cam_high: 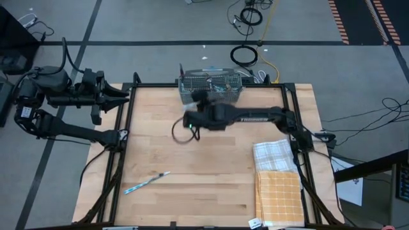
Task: Sort silverware
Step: Put the table knife into the silverware rack
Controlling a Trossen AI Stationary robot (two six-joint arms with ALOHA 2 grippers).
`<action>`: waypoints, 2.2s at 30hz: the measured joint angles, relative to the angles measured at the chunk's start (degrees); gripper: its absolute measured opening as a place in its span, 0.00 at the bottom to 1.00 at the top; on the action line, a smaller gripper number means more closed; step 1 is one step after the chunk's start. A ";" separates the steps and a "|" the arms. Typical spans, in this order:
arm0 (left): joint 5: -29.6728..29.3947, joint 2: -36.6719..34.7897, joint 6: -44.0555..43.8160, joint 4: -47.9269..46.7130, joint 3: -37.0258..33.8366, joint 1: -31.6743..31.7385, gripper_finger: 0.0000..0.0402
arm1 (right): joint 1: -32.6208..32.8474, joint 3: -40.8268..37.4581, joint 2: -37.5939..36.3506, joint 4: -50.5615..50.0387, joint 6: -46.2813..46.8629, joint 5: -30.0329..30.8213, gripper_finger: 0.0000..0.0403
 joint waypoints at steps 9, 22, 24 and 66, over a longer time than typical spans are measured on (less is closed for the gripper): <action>-0.39 0.00 1.51 -0.01 0.00 0.00 0.28 | -7.81 0.02 1.49 11.01 -34.29 13.52 0.00; -1.27 0.00 4.09 -0.46 0.02 0.00 0.28 | -12.52 0.02 4.89 28.42 -54.00 6.74 0.00; -1.29 0.00 4.04 -0.44 0.02 0.00 0.28 | -13.28 0.00 6.23 30.36 -56.55 6.39 0.00; -8.05 1.89 -0.86 -6.83 0.02 0.02 0.28 | -11.59 5.04 6.05 38.80 -54.86 6.71 0.41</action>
